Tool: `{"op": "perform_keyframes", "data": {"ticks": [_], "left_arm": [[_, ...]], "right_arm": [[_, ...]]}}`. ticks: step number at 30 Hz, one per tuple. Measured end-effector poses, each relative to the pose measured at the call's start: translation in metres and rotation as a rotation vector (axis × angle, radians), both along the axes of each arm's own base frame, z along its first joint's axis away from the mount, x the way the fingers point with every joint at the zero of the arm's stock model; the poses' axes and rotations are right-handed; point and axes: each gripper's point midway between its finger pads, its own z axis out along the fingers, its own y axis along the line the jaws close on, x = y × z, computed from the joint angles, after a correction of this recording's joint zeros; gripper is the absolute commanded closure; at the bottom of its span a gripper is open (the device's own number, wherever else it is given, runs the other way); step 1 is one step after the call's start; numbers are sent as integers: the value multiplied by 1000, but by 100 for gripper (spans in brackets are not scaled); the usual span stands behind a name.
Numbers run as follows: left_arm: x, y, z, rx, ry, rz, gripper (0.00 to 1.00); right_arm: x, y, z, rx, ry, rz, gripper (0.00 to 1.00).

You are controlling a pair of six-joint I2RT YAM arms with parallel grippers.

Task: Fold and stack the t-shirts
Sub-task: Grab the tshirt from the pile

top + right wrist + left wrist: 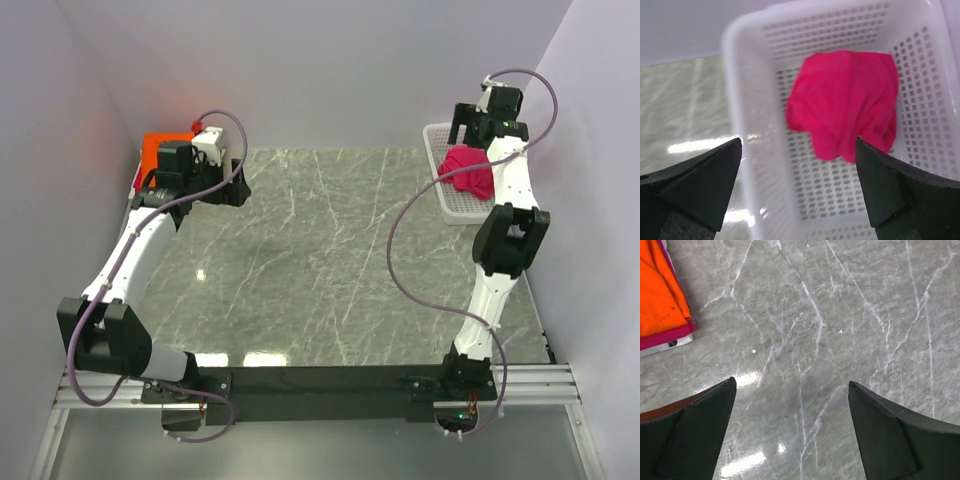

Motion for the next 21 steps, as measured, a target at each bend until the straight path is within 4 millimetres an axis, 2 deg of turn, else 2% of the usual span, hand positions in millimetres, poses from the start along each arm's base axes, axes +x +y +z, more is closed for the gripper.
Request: {"op": "perform_keyframes", "data": {"ticks": [2,4,11,14,15,17,18,19,20,21], "left_arm": [[5,3,-3,1,13,1,1],[7,6,-11,4,38,6,1],[8,16,-45,7,156,22,1],[7,19,-50,6,183,26,0],[7,20,-50,6,185,29,1],[7,23,-49,5,188,34,1],[7,23,-48,3,186,35,1],[7,24,-48,3,187,38,0],[7,25,-49,3,188,39,1],[7,26,-49,3,189,41,1]], "right_arm": [[14,-20,-20,-19,9,-49,0],[16,-30,-45,-36,52,-79,0],[22,-41,-121,-85,173,-108,0],[22,-44,-144,-106,209,-108,7],[22,-45,-149,-112,217,-109,24],[21,-49,-156,-129,232,-108,45],[20,-52,-157,-134,235,-111,63],[19,-54,-157,-137,236,-111,77],[19,-58,-156,-142,232,-110,100],[19,-60,-154,-138,228,-114,100]]}}
